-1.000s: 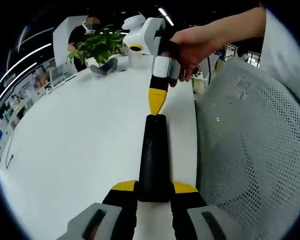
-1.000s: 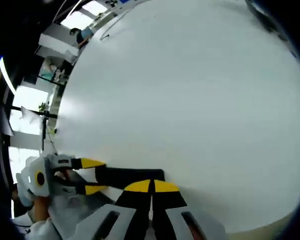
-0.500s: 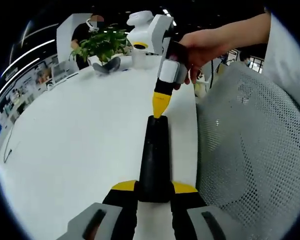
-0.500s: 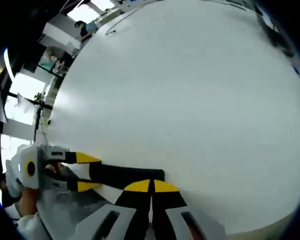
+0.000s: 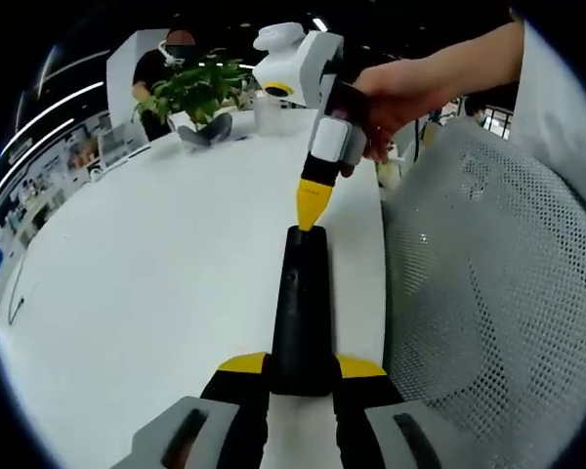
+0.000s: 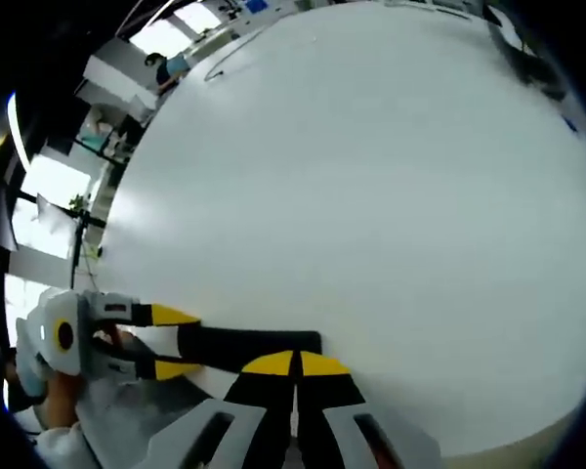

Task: Press the specified remote control buttons in sequence, fully releasing each button before pressing the next.

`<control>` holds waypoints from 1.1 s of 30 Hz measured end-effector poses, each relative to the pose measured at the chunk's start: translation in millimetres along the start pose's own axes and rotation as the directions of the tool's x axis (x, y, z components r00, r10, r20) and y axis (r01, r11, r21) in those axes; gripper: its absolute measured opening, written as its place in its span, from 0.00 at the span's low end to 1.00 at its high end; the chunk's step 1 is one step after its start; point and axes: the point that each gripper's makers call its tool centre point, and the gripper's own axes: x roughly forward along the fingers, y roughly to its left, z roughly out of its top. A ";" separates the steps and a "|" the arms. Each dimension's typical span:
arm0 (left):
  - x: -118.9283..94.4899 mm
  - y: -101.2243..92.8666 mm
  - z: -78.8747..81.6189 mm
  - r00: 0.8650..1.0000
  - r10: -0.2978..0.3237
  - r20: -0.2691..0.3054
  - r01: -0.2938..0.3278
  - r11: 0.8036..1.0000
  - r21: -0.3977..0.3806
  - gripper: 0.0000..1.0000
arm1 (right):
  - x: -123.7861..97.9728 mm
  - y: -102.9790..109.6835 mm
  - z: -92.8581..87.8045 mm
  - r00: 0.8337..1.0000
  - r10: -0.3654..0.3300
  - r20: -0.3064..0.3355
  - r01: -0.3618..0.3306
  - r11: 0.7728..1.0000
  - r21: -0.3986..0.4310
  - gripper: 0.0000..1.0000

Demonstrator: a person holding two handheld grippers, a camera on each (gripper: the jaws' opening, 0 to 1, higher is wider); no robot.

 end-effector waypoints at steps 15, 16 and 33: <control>-0.8 -1.1 0.0 1.000 -0.004 -0.002 0.004 1.000 0.000 0.24 | 0.8 2.5 0.0 0.999 -0.025 -0.046 0.025 1.000 -0.001 0.00; -0.9 -1.2 0.0 1.000 -0.003 -0.002 0.003 1.000 0.001 0.24 | 0.9 2.5 0.2 0.998 -0.027 -0.051 0.027 1.000 0.002 0.00; -1.5 -1.3 -0.3 1.000 -0.005 0.000 0.005 1.000 -0.002 0.23 | 6.4 14.8 -2.2 0.996 -0.015 -0.083 0.013 0.999 -0.029 0.00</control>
